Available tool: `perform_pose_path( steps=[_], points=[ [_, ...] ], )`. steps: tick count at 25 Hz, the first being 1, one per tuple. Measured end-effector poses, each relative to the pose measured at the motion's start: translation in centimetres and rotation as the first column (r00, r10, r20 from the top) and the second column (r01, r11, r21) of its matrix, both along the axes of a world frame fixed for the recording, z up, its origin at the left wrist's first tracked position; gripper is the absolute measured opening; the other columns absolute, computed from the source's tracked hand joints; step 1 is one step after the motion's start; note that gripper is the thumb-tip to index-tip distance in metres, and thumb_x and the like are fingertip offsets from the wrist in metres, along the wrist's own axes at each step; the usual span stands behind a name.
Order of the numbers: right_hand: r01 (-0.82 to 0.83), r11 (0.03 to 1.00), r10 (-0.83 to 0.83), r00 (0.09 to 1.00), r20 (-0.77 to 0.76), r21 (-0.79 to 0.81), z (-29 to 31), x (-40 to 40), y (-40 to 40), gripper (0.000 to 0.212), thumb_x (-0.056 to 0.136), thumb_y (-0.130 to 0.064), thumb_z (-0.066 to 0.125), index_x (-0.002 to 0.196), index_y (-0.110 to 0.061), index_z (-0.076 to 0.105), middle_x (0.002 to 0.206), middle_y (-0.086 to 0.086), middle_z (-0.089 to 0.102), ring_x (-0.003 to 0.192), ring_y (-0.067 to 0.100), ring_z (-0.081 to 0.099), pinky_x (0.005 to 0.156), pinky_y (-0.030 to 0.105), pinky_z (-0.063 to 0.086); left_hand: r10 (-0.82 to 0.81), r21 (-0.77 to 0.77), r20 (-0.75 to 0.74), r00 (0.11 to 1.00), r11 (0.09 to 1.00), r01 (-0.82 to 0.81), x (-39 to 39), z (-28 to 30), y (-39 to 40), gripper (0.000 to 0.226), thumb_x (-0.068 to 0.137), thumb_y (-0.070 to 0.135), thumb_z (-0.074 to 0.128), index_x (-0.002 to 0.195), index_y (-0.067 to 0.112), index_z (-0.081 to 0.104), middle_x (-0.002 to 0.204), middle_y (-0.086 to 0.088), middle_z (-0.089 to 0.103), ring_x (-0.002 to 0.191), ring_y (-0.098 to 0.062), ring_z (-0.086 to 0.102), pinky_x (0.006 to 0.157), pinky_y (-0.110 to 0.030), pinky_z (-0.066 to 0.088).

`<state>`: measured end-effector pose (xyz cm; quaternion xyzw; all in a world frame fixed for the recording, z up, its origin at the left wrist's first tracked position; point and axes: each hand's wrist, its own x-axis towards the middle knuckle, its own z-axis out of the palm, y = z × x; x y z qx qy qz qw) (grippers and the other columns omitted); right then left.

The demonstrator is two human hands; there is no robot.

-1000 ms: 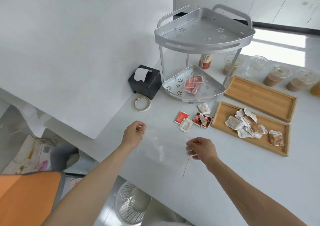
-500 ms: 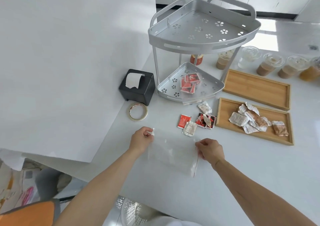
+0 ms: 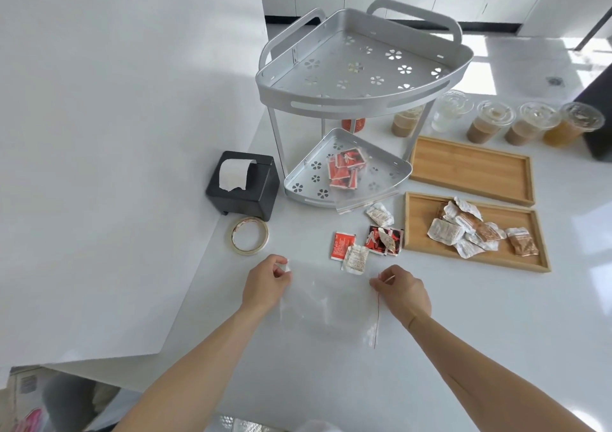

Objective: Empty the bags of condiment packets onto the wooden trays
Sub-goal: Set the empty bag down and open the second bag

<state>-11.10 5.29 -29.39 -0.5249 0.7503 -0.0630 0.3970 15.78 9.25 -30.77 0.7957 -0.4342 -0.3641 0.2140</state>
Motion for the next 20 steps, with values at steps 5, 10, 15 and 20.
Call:
perform_pose_path(
  steps=[5,10,15,20],
  points=[
    [-0.089,0.995,0.085,0.993,-0.076,-0.048,0.7,-0.9,-0.4,0.026,0.086,-0.052,0.06,0.097,-0.028,0.063,0.097,-0.004,0.067,0.088,0.022,0.064,0.067,0.03,0.046,0.002,-0.012,0.011,1.0,1.0,-0.002,0.3,0.8,-0.3,0.023,0.083,0.025,0.07,0.105,0.02,0.066,0.077,0.008,0.061,0.072,-0.007,0.058,0.07,-0.023,0.044],
    [-0.526,0.824,0.383,0.791,-0.477,-0.211,2.9,-3.3,-3.3,0.033,0.094,-0.051,0.049,0.106,-0.024,0.063,0.102,-0.006,0.067,0.095,0.021,0.064,0.068,0.03,0.046,-0.179,0.007,0.216,0.96,0.983,0.181,1.1,2.8,-2.3,0.023,0.085,0.036,0.067,0.106,0.029,0.063,0.094,0.012,0.058,0.08,-0.012,0.06,0.073,-0.032,0.052],
    [-0.733,0.651,0.461,0.589,-0.664,-0.198,5.2,-4.2,-8.5,0.033,0.095,-0.045,0.049,0.117,-0.023,0.061,0.113,-0.001,0.064,0.11,0.024,0.055,0.086,0.038,0.043,-0.382,-0.006,0.399,0.834,0.908,0.419,-0.6,5.8,-7.4,0.034,0.088,0.04,0.063,0.119,0.027,0.059,0.113,0.009,0.058,0.105,-0.015,0.06,0.079,-0.033,0.051],
    [-0.852,0.492,0.404,0.405,-0.82,-0.178,6.0,-3.0,-12.1,0.022,0.088,-0.027,0.064,0.108,-0.019,0.063,0.101,0.003,0.064,0.093,0.026,0.057,0.076,0.038,0.042,-0.555,0.1,0.672,0.49,0.724,0.682,-4.0,8.4,-13.4,0.054,0.088,0.047,0.061,0.133,0.022,0.046,0.13,-0.002,0.051,0.118,-0.023,0.05,0.086,-0.039,0.049]
  ],
)
